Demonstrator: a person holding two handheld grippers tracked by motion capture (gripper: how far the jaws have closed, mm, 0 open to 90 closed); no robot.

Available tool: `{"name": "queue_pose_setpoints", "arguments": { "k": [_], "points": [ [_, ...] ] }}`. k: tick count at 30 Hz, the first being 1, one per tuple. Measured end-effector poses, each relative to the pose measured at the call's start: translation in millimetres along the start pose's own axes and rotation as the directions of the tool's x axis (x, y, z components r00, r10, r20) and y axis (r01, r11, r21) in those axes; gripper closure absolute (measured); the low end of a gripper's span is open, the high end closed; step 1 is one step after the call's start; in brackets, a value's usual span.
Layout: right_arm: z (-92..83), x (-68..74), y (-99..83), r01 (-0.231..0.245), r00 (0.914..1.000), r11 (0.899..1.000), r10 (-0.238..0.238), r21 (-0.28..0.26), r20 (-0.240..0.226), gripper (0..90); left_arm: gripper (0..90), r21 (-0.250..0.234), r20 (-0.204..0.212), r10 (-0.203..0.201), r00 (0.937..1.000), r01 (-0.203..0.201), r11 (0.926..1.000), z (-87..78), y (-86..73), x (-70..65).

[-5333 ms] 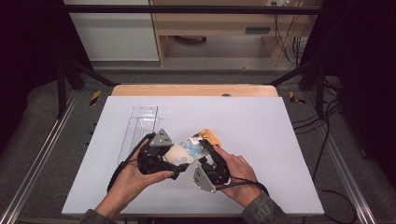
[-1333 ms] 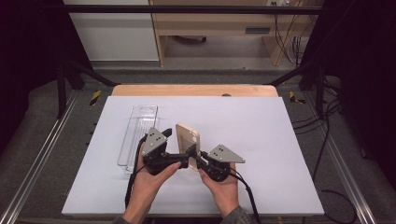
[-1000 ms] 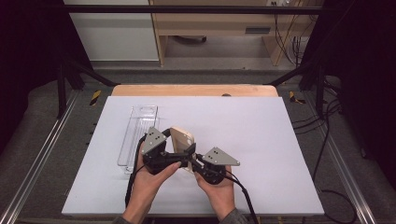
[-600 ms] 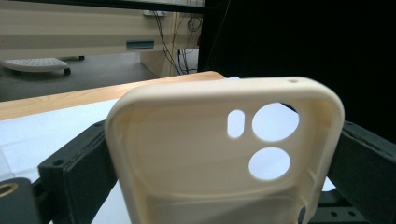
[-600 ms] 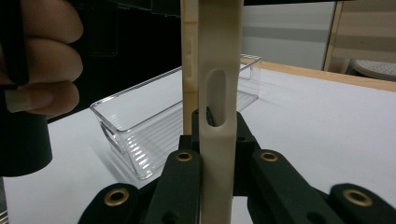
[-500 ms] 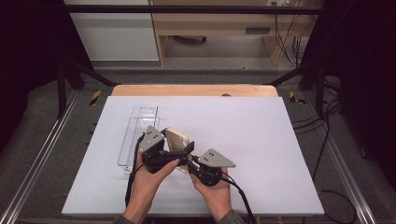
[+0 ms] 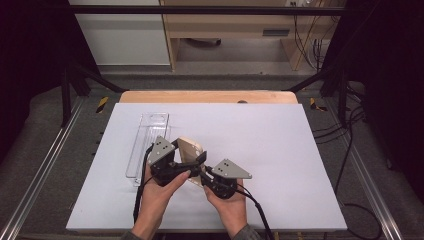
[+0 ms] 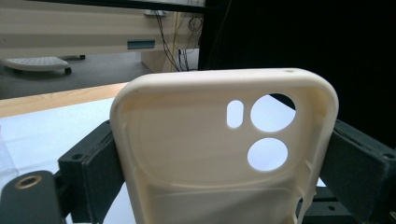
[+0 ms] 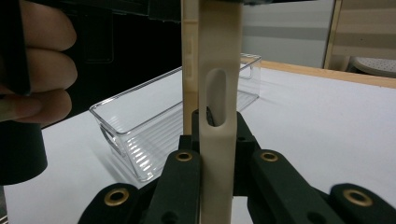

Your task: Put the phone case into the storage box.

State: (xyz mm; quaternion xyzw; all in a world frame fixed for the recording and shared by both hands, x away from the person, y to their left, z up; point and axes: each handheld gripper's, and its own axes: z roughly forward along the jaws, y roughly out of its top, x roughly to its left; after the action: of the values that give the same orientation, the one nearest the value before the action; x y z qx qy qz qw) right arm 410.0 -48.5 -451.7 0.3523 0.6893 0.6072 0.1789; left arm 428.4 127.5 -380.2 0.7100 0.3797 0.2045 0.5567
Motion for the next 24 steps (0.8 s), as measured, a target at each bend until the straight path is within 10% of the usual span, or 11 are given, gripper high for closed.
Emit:
{"name": "queue_pose_setpoints", "arguments": {
  "k": [10, 24],
  "points": [
    [2.3, 0.8, 0.5, -0.007, 0.9998, 1.000, 0.007, 0.009, -0.017, 83.9, 10.1, 0.012, 0.002, 0.010, 0.9999, -0.010, 0.9999, -2.6, 2.1, 1.7],
    [0.3, -2.4, 6.7, 0.044, 0.9990, 0.997, -0.044, 0.061, 0.007, 39.7, 10.5, 0.014, 0.004, 0.027, 0.9996, -0.027, 0.9996, -0.7, 6.7, -0.4]
  ]
}}
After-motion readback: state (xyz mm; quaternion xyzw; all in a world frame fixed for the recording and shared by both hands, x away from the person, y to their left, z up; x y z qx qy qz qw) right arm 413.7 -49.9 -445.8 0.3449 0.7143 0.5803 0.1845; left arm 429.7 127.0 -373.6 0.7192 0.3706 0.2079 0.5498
